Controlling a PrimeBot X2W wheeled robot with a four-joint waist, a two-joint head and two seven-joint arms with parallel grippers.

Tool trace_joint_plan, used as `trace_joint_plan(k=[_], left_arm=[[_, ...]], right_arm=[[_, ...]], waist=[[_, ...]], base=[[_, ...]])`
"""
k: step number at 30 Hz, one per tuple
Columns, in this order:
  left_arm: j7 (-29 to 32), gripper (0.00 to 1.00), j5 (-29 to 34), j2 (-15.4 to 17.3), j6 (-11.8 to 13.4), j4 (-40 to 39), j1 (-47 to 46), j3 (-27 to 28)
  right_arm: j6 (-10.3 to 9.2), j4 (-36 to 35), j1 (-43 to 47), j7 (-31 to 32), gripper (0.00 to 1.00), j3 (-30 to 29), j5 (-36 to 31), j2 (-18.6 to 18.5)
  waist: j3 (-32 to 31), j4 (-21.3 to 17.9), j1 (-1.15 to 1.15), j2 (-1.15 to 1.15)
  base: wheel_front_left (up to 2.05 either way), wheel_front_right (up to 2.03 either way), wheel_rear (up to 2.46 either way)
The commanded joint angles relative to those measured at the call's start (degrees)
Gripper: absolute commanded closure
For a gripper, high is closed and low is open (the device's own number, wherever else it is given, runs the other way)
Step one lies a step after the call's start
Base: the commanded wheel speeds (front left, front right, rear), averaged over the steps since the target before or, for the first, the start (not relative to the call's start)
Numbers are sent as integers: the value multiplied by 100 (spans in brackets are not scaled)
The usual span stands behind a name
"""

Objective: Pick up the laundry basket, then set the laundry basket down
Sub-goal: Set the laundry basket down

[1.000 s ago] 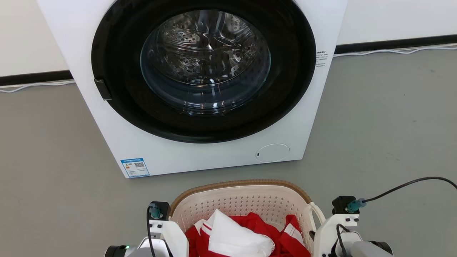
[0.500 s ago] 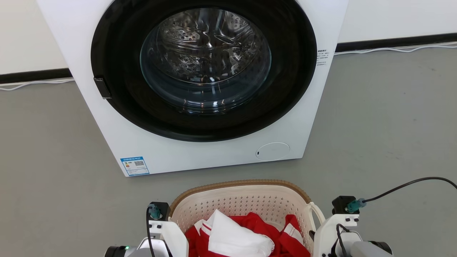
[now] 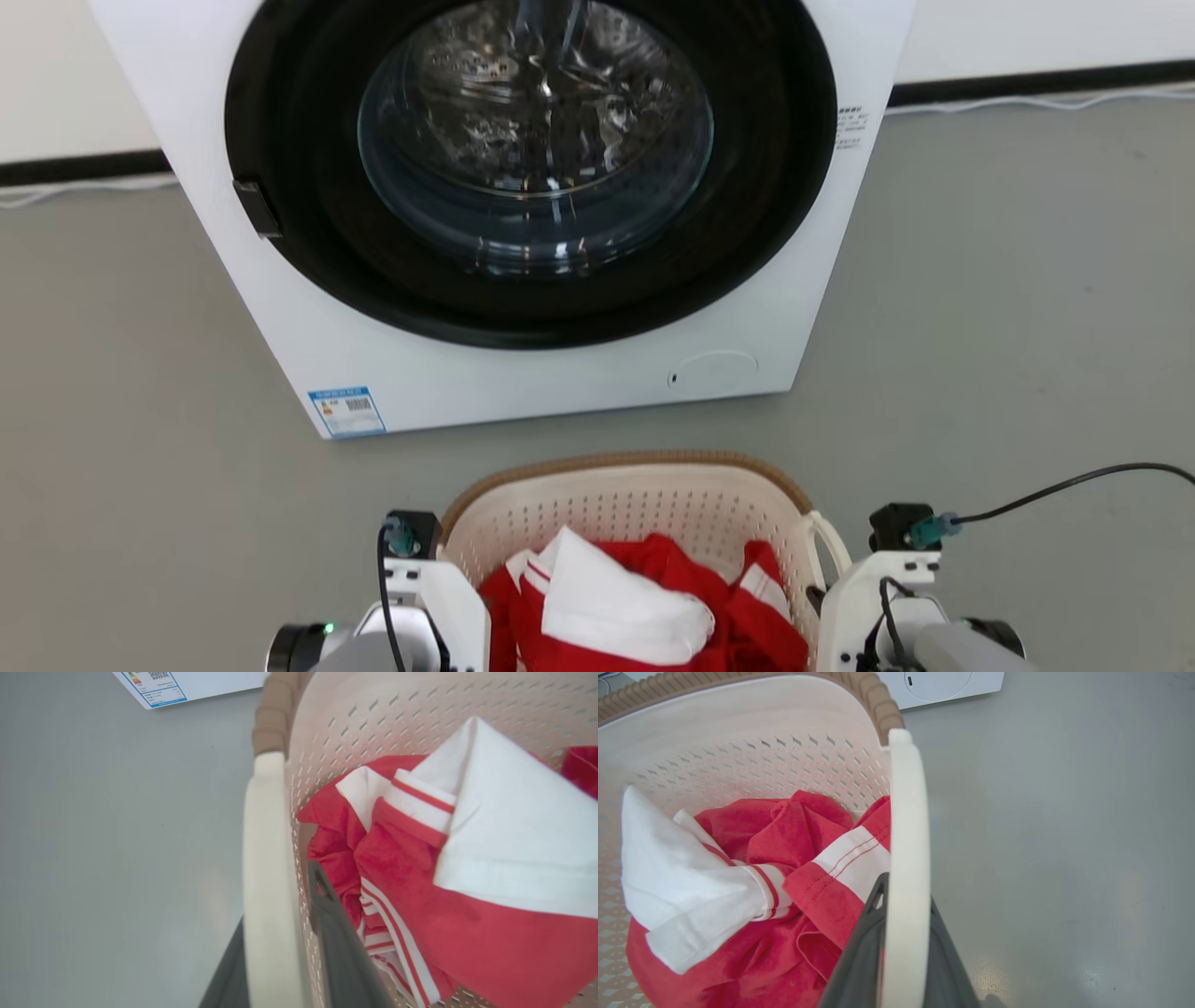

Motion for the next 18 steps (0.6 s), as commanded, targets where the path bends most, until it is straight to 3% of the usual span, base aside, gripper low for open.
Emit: trace_joint_plan(k=[1,18], left_arm=[[-93,100,3,20,-55,-72,-317,35],[-744,100,56,166,41,104,-1691,199]], right_arm=[[41,-161,-307,-183,100,68,60,47],[41,-372,-1369,-1240,100,166,29,47]], waist=[[134,12,0,0],[2198,-6,0,0]], base=[[0,0,0],[0,0,0]])
